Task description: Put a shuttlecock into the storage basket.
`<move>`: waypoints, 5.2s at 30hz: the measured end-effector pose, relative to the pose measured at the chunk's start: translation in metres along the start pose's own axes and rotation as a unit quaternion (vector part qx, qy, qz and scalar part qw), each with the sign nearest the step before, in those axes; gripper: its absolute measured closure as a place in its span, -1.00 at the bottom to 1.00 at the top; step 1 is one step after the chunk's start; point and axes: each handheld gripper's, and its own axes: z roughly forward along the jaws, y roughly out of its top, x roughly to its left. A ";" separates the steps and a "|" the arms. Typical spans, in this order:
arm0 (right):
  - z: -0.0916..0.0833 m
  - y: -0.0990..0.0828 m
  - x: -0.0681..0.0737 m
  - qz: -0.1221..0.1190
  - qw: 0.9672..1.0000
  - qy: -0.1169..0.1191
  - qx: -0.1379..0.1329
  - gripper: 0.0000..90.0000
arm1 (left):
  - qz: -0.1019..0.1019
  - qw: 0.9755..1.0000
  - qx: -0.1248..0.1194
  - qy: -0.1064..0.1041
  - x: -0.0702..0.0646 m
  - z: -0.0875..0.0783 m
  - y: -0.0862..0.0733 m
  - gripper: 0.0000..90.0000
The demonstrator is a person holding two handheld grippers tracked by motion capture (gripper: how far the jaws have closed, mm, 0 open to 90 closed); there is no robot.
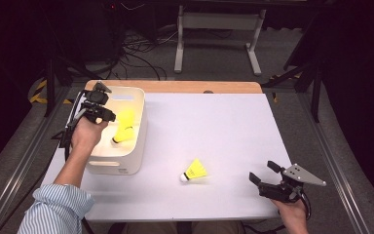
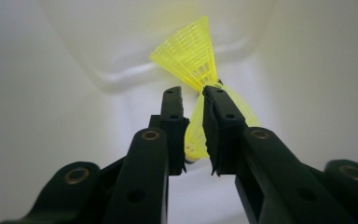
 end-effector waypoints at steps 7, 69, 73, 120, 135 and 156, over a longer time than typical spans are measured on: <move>0.000 0.000 0.000 0.000 1.000 0.000 0.000 -0.74 | 0.000 1.000 -0.005 0.001 -0.002 -0.003 -0.001 0.32; 0.000 0.000 0.000 0.002 1.000 0.000 0.000 -0.74 | 0.055 0.997 -0.052 -0.031 -0.038 -0.039 -0.005 -0.24; 0.000 0.000 0.000 0.001 1.000 0.000 0.000 -0.74 | 0.058 0.996 -0.055 -0.034 -0.040 -0.041 -0.006 -0.25; 0.000 0.000 0.000 0.003 1.000 0.001 -0.001 -0.74 | 0.110 0.989 -0.076 -0.070 -0.076 -0.056 -0.004 -0.26; 0.000 0.000 0.000 0.003 1.000 0.001 -0.001 -0.74 | 0.123 0.986 -0.079 -0.085 -0.090 -0.055 -0.003 -0.26; 0.000 0.000 0.000 0.005 1.000 0.001 -0.001 -0.74 | 0.136 0.982 -0.081 -0.099 -0.106 -0.053 -0.002 -0.26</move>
